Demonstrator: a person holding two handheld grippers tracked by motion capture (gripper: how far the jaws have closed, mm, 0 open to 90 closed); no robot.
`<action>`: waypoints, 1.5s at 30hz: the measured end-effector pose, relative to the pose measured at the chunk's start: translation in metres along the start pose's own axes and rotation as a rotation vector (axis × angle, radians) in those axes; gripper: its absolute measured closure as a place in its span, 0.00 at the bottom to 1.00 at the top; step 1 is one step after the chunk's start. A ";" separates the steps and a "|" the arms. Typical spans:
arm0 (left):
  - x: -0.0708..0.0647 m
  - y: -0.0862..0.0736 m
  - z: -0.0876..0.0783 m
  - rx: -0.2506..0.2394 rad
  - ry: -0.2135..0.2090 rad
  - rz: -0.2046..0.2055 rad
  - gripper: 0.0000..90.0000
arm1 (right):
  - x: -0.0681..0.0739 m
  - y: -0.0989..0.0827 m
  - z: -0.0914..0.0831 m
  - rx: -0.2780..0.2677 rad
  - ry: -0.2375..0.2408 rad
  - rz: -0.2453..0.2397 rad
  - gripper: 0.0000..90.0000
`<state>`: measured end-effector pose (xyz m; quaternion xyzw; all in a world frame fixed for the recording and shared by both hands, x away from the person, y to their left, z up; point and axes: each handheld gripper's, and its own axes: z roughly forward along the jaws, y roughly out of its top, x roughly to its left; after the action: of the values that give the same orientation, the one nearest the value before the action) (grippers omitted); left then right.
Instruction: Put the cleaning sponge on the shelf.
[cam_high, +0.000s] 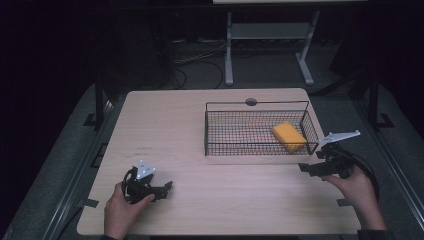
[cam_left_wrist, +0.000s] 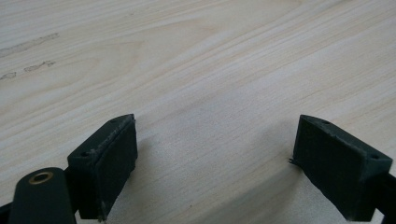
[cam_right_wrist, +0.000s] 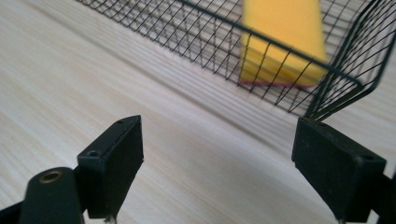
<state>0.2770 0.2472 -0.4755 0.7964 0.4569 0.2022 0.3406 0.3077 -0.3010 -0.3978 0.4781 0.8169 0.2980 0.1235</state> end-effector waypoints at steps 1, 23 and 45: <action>0.000 0.000 0.000 0.000 0.000 0.000 0.14 | 0.001 -0.002 0.001 0.000 0.000 -0.001 0.17; 0.000 0.000 0.000 0.000 0.002 0.001 0.14 | 0.008 -0.056 0.028 -0.065 -0.048 -0.018 0.14; 0.000 0.000 0.000 0.001 0.001 0.001 0.14 | 0.013 -0.077 0.045 -0.110 -0.054 -0.039 0.11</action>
<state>0.2769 0.2472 -0.4754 0.7967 0.4568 0.2027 0.3397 0.2682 -0.3021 -0.4789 0.4624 0.8050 0.3268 0.1773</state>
